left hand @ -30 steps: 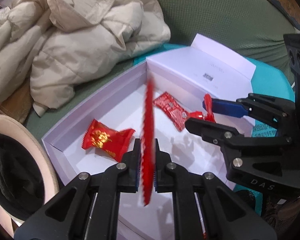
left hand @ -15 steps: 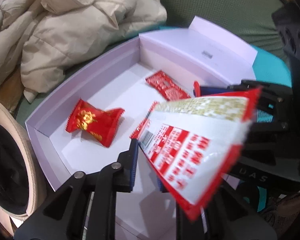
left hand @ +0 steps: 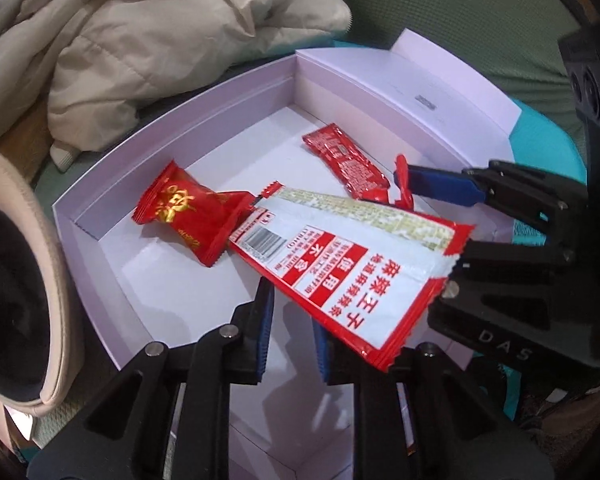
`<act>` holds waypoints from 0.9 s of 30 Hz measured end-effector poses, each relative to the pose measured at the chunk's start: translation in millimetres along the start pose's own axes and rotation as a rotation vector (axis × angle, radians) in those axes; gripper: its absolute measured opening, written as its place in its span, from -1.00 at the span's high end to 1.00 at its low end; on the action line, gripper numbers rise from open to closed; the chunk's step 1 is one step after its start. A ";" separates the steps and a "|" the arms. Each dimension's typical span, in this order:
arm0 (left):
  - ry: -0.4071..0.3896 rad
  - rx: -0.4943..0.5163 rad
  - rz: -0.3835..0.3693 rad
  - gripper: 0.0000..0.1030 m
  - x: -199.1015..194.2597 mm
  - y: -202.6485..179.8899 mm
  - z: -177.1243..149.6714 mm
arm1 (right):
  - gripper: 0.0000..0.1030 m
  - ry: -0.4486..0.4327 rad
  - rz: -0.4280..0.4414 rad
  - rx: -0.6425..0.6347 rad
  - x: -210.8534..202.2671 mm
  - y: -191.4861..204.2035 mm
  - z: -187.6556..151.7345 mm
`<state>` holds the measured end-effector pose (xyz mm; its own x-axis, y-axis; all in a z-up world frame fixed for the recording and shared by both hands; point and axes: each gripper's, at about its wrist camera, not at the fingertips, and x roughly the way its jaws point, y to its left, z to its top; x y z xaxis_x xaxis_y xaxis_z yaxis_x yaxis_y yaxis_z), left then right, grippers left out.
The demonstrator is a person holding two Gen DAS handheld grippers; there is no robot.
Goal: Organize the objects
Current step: 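Lower the snack bar and red fan into the box and open both grippers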
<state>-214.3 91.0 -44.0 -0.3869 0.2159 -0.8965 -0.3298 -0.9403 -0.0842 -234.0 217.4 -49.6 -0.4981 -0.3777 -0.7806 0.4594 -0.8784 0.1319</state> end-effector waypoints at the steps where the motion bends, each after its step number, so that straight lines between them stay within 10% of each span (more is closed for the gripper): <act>1: -0.003 -0.009 0.000 0.66 -1.6 1.2 -0.6 | 0.22 0.001 -0.001 -0.001 -0.5 1.0 0.2; 27: -0.168 -0.296 0.177 0.66 -94.6 39.2 -54.3 | -0.16 -0.082 0.141 -0.116 -39.0 61.7 0.9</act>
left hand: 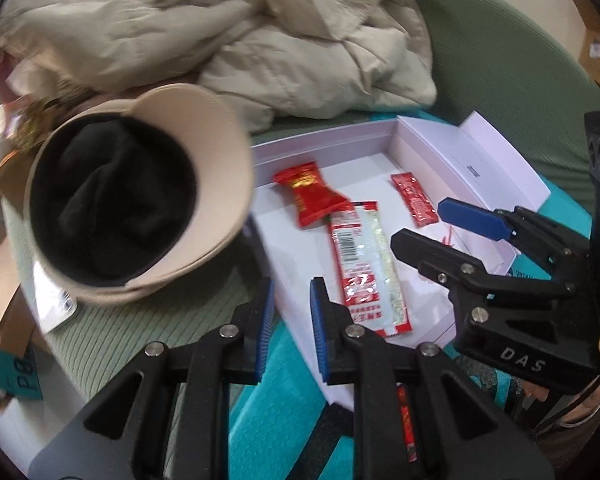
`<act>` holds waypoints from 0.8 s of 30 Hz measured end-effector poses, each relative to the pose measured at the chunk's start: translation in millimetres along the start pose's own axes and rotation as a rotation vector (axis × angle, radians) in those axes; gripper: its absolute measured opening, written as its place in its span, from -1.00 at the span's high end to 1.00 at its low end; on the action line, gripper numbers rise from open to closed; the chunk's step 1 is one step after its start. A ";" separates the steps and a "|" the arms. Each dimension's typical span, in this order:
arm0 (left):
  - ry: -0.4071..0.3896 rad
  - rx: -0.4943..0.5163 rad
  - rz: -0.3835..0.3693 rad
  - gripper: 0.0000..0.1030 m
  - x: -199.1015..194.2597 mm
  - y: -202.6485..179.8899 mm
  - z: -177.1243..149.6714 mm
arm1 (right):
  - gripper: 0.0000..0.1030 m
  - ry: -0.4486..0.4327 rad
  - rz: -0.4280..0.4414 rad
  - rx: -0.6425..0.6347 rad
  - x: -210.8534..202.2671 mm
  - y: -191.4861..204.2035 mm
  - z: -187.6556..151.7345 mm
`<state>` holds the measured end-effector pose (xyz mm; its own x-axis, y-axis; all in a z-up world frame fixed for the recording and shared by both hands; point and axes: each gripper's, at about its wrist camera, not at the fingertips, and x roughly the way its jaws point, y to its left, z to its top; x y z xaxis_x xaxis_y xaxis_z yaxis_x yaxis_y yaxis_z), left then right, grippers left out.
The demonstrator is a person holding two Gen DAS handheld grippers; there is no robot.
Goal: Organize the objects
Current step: 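Lower the snack bar and red fan into the box and open both grippers, then withdraw both grippers from the box back toward the remaining snacks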
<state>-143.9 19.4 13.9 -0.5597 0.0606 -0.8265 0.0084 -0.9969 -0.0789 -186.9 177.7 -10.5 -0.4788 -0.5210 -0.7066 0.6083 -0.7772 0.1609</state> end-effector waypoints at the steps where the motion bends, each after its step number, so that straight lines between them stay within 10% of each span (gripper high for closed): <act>1: -0.012 -0.017 0.012 0.66 -6.2 4.9 -4.6 | -0.16 0.000 0.000 -0.006 -0.2 3.8 0.0; 24: -0.122 -0.199 0.141 0.66 -124.3 18.9 -83.4 | -0.23 -0.097 0.035 -0.238 -106.7 94.5 -17.3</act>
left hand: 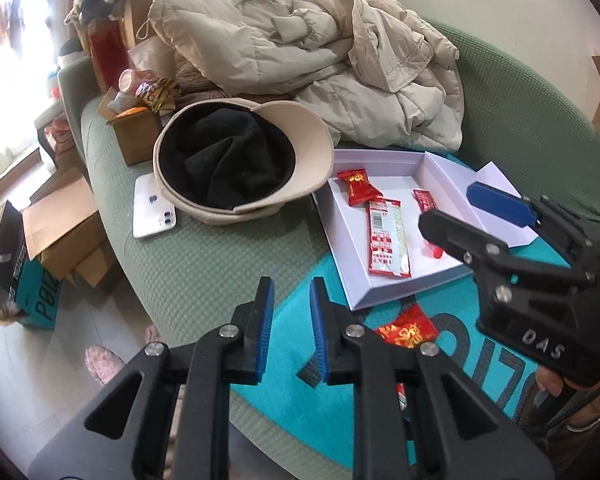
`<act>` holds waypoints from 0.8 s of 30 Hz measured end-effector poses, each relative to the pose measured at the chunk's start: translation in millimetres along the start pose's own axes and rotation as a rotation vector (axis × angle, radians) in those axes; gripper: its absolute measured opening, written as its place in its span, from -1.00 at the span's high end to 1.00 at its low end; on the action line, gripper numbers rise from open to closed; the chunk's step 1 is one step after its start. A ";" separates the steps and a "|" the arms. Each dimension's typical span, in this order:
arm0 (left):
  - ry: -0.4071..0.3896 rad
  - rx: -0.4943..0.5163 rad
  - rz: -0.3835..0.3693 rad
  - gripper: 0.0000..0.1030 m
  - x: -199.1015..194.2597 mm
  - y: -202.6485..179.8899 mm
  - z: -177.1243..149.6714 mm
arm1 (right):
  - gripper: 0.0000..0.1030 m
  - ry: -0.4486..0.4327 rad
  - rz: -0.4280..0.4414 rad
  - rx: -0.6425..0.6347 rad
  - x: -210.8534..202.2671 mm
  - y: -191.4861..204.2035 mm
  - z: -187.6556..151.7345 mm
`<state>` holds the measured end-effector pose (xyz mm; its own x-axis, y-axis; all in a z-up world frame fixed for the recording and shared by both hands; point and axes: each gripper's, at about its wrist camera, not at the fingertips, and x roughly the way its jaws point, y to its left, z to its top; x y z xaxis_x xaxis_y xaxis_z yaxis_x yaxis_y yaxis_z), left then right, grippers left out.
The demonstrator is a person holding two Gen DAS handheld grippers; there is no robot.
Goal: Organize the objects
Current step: 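Withdraw both grippers from the box back toward the remaining snacks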
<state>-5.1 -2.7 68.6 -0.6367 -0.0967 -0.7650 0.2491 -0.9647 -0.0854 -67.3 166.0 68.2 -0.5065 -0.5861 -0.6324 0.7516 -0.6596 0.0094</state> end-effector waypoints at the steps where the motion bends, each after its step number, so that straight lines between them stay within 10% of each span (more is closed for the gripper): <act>1: 0.002 -0.007 0.003 0.66 -0.9 -2.5 -4.3 | -0.23 0.005 -0.003 -0.007 -2.7 0.1 -3.7; 24: 0.147 -0.085 -0.042 0.67 5.8 -65.2 -89.3 | -0.26 0.138 0.098 -0.028 -41.3 -47.1 -103.2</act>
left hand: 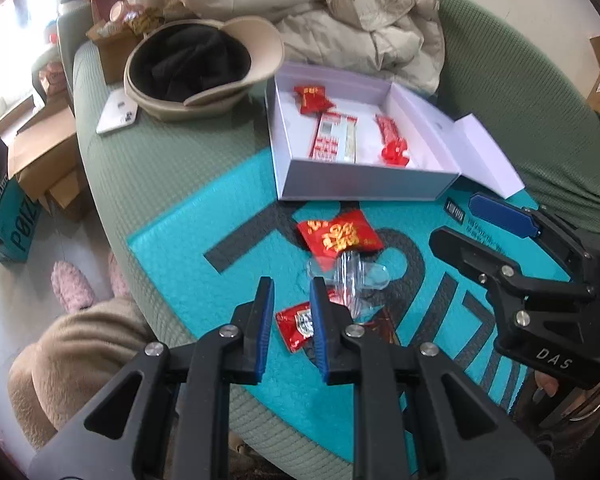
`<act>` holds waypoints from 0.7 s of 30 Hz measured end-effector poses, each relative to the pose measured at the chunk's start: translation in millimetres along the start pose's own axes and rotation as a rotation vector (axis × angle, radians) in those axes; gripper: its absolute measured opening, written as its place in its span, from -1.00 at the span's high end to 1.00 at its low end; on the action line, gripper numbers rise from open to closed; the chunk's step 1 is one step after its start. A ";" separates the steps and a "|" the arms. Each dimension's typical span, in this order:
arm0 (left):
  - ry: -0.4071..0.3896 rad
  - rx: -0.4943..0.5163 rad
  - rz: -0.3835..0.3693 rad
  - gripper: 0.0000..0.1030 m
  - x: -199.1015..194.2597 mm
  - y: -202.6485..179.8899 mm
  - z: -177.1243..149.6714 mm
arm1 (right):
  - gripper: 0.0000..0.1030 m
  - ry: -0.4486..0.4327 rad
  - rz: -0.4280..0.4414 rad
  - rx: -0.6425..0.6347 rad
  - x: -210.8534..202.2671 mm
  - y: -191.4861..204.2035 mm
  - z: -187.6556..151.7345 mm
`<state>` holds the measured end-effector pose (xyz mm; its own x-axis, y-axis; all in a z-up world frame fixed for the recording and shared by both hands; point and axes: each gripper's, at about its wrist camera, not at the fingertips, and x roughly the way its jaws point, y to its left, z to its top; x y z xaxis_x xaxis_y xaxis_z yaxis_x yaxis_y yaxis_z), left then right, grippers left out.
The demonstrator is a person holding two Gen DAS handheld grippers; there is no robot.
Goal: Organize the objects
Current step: 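Withdraw both grippers from the box back toward the remaining snacks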
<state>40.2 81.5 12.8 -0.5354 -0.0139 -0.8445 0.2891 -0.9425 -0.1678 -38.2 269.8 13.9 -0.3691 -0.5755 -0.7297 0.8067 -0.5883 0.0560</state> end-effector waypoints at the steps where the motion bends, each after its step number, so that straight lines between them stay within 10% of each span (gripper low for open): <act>1: 0.011 0.000 0.005 0.66 2.7 -1.5 -1.3 | -0.26 0.010 -0.003 0.008 2.3 -1.5 -1.4; 21: 0.165 0.105 0.012 0.66 50.9 -14.2 -21.3 | -0.26 0.210 0.132 0.111 83.6 -9.5 -27.3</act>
<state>25.7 101.3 -38.6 -0.3930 0.0218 -0.9193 0.2056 -0.9723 -0.1109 -64.1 242.8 -66.3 -0.1516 -0.5278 -0.8357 0.7818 -0.5814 0.2254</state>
